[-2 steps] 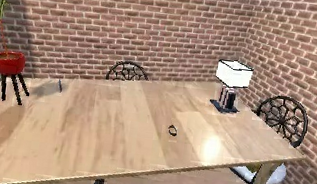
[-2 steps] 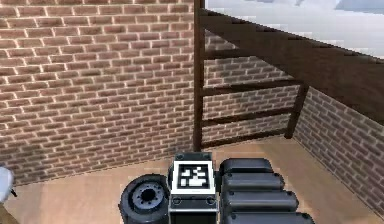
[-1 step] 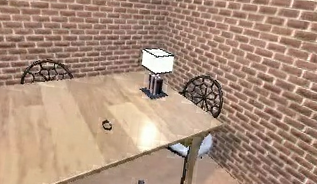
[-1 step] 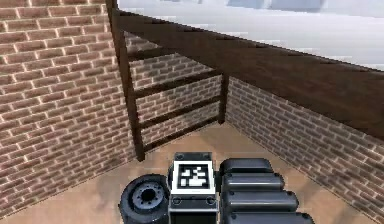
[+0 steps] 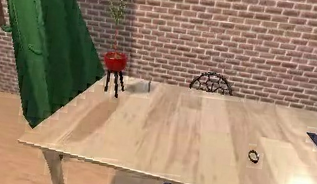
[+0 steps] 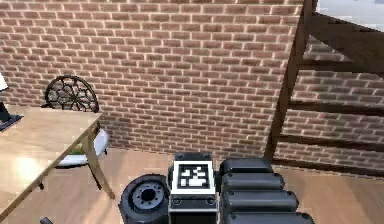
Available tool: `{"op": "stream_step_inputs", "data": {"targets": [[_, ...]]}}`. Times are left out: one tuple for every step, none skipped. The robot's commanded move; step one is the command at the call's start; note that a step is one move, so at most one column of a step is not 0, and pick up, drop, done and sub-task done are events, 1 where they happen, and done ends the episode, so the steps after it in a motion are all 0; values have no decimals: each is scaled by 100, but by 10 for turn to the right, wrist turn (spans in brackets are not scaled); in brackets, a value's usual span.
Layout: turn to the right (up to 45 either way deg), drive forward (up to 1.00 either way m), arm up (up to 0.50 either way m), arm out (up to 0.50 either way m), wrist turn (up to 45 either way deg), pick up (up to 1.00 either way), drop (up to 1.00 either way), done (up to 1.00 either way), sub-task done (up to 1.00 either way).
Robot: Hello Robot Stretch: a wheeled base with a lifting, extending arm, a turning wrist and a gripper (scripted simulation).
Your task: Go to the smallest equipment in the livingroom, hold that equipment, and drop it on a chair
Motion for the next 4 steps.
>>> {"op": "stream_step_inputs", "data": {"targets": [[-450,0,0,0,0,0,0,0,0],[-450,0,0,0,0,0,0,0,0],[0,0,0,30,0,0,0,0,0],[0,0,0,0,450,0,0,0,0]]}}
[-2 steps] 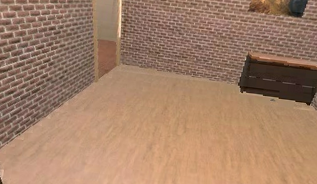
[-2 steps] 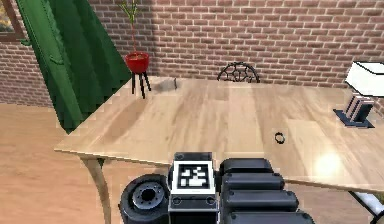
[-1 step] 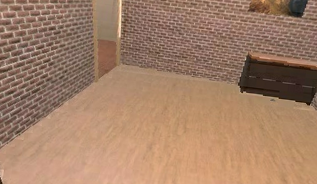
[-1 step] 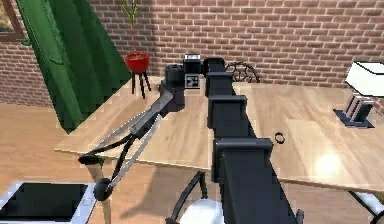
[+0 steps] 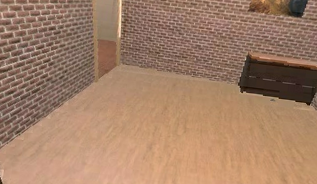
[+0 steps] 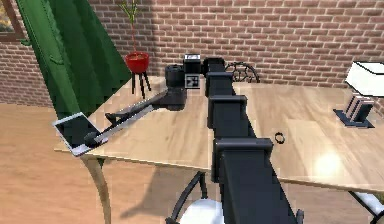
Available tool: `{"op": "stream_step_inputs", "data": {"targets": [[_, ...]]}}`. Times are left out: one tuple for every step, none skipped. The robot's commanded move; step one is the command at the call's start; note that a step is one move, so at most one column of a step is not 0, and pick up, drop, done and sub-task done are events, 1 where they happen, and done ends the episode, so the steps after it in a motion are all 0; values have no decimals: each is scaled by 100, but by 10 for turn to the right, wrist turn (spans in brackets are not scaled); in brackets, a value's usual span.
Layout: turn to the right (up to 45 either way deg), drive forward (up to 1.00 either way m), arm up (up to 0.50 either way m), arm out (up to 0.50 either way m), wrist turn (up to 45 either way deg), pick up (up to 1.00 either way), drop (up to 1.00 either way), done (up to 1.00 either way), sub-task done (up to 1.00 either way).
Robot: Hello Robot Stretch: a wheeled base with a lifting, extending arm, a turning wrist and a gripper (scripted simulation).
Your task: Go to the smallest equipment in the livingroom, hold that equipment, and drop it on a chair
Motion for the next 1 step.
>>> {"op": "stream_step_inputs", "data": {"targets": [[0,0,0,0,450,0,0,0,0]]}}
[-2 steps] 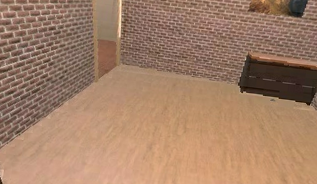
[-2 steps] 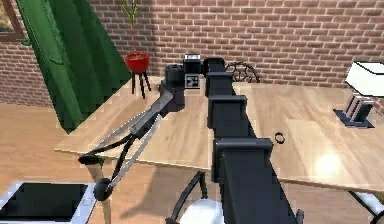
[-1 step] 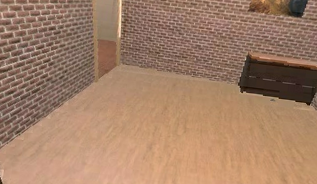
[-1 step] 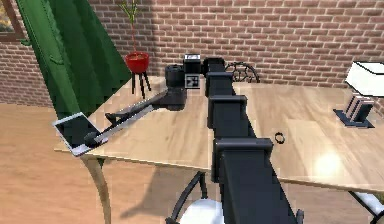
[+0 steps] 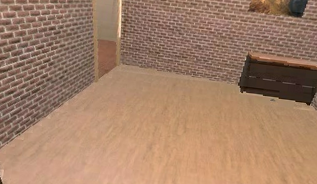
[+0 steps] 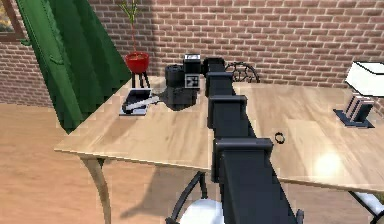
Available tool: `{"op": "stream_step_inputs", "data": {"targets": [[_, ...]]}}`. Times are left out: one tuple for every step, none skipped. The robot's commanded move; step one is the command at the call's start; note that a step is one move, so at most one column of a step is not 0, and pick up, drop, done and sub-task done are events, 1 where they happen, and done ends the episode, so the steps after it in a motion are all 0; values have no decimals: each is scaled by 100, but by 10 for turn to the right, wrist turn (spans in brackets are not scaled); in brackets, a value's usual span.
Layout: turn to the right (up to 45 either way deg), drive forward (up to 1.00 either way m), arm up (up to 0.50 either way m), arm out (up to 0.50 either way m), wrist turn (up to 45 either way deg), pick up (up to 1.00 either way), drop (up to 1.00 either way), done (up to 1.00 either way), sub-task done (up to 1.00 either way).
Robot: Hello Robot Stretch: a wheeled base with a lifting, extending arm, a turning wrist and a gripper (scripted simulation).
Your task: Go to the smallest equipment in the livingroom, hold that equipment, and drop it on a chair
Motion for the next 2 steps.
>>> {"op": "stream_step_inputs", "data": {"targets": [[0,0,0,0,450,0,0,0,0],[0,0,0,0,450,0,0,0,0]]}}
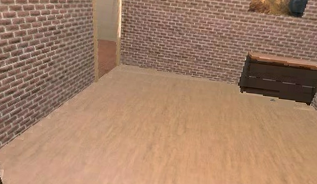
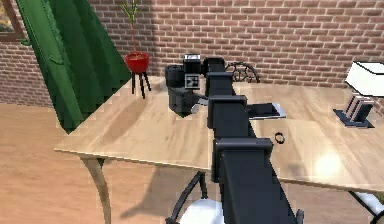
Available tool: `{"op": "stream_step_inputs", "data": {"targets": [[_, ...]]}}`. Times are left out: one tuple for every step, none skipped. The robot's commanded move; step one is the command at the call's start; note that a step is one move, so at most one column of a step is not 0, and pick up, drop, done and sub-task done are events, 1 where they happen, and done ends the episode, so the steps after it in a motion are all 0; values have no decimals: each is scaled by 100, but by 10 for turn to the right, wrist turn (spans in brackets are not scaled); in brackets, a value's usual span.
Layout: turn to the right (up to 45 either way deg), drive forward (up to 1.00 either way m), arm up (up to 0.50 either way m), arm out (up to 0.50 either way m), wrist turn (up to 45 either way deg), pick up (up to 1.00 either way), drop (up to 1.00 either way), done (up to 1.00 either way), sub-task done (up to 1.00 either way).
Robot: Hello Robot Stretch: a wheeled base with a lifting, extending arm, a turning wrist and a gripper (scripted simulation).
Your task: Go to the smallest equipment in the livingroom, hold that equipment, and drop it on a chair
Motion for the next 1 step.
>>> {"op": "stream_step_inputs", "data": {"targets": [[0,0,0,0,60,0,0,0,0]]}}
